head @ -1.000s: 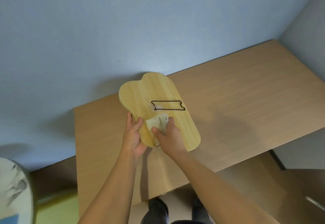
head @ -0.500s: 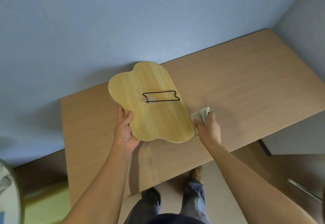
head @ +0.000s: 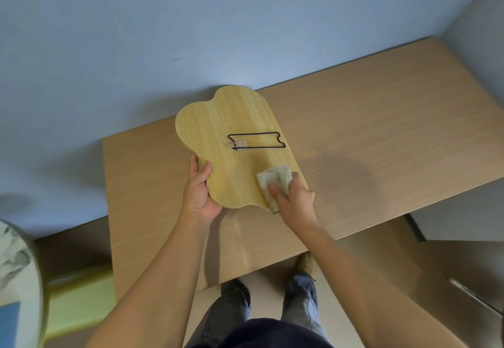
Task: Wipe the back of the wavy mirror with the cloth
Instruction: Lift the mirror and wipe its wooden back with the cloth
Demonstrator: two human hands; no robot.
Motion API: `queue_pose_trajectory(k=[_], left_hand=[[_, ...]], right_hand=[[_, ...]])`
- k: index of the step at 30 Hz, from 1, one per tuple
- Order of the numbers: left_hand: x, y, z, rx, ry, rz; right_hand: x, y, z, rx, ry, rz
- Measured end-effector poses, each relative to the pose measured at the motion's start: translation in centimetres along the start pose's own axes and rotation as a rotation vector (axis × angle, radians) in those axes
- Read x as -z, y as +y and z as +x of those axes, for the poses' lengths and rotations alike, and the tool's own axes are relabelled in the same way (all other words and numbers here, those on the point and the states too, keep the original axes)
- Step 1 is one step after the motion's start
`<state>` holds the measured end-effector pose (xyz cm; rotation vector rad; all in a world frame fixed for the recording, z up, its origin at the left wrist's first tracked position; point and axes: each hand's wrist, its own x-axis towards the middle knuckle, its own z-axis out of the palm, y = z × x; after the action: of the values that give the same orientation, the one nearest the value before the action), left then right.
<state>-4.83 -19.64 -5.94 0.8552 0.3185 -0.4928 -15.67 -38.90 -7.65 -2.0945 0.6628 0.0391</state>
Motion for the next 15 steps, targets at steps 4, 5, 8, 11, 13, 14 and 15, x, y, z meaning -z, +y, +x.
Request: queue_pose_trajectory(k=[4,5,8,11,13,14,15], left_hand=[[0.2,-0.2,0.0,0.008,-0.015,-0.015],[0.2,-0.2,0.1,0.015,-0.009,-0.022],[0.1,-0.3,0.1,0.024,-0.002,-0.036],[-0.1,-0.2,0.1,0.022,-0.022,-0.047],[-0.4,0.0,0.1,0.002,-0.056,-0.071],[-0.5,0.1,0.2,-0.008,-0.073,-0.092],[-0.7,0.1,0.2,-0.015,-0.090,-0.119]], right_hand=[[2.3,3.7,1.9,-0.118,0.040,-0.063],[2.8,4.3,2.2,-0.167,0.049,-0.070],[3.8,4.2,2.8,-0.257,0.134,-0.105],[2.7,0.5,2.8,-0.204,0.190,-0.020],[1.2,-3.6,2.2,-0.127,0.113,0.114],[0.4,-5.7,1.7,-0.079,0.069,0.162],[-0.5,-7.5,1.3,-0.030,0.024,0.198]])
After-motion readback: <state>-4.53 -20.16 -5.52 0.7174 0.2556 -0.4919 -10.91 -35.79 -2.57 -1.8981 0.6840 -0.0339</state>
